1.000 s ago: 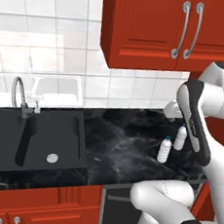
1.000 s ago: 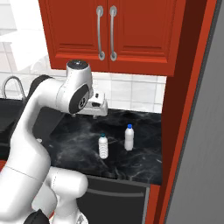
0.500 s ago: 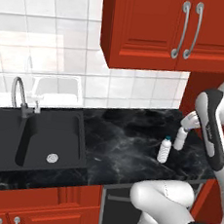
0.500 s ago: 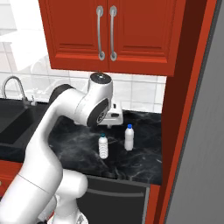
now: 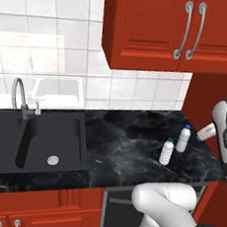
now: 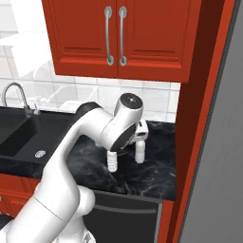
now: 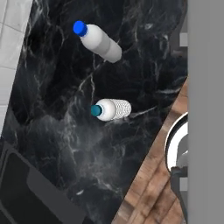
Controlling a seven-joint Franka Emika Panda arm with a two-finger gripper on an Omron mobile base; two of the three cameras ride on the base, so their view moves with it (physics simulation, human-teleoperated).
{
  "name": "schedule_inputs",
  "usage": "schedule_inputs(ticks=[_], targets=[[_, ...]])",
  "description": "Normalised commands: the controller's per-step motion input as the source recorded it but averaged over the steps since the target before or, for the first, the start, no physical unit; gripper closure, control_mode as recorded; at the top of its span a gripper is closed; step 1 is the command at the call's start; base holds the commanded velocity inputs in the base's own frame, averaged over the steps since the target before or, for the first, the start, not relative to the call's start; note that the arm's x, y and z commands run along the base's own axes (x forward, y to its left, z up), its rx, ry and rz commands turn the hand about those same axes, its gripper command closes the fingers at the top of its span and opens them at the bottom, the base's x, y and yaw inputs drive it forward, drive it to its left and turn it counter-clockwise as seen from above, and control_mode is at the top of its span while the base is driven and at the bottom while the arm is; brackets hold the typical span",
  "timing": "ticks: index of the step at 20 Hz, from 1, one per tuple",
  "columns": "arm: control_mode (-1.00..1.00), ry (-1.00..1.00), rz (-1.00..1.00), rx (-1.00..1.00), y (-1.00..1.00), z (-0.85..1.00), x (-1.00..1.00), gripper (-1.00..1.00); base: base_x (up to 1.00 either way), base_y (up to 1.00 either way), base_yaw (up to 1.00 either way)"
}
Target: Take the bottled waters from the counter and place them in the freezer to freeze. Close the freezer door after placing the bottles.
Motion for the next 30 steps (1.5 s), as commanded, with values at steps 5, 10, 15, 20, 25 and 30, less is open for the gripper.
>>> schedule_inputs(ticks=[5,10,15,20,25,30], targets=[[-1.00,-0.10,0.15,0.00,-0.09,-0.20,0.08,-1.00,0.00,0.00,0.00],[-1.00,-0.09,0.13,0.00,0.00,-0.25,0.23,-1.00,0.00,0.00,0.00],[-1.00,-0.11,0.17,0.04,0.00,-0.28,0.09,-1.00,0.00,0.00,0.00],[-1.00,-0.07,0.17,0.01,0.00,-0.30,0.00,-1.00,0.00,0.00,0.00],[-1.00,-0.02,0.19,0.00,0.00,-0.30,0.00,-1.00,0.00,0.00,0.00],[-1.00,-0.07,0.23,0.00,0.00,-0.27,0.04,-1.00,0.00,0.00,0.00]])
